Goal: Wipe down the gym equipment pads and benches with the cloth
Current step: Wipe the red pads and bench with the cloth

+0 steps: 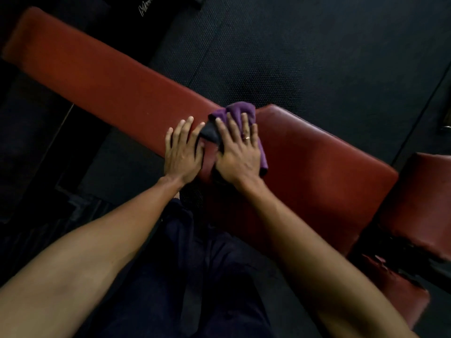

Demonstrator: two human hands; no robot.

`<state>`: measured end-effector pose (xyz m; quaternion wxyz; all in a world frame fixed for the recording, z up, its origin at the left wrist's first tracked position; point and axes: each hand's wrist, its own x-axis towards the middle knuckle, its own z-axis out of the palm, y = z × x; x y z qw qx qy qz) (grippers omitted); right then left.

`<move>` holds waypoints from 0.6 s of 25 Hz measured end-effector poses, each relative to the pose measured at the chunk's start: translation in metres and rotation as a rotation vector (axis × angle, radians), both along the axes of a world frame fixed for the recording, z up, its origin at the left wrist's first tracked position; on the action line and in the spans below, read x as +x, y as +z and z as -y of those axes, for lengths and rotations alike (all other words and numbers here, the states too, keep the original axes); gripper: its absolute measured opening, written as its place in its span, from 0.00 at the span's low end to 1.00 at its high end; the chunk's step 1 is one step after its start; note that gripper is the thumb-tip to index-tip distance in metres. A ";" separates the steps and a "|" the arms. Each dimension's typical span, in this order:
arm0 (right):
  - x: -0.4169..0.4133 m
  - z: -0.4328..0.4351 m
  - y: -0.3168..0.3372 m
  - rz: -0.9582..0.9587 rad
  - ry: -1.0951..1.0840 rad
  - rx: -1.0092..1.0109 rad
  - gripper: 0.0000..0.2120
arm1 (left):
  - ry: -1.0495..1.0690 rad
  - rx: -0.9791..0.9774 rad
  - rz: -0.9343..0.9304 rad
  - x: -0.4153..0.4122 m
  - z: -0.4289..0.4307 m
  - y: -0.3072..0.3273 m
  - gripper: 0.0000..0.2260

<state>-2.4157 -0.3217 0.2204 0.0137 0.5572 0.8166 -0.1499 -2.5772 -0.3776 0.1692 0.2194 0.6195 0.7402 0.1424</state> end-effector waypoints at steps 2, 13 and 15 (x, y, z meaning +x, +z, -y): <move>0.027 -0.024 0.006 0.068 -0.036 0.024 0.35 | -0.003 -0.017 -0.009 0.002 -0.013 0.000 0.24; -0.012 0.006 -0.002 -0.016 -0.023 0.024 0.35 | -0.022 -0.036 -0.001 -0.024 -0.068 -0.013 0.26; -0.007 -0.038 -0.009 0.042 -0.021 0.027 0.35 | -0.028 -0.025 -0.025 -0.023 -0.066 -0.017 0.25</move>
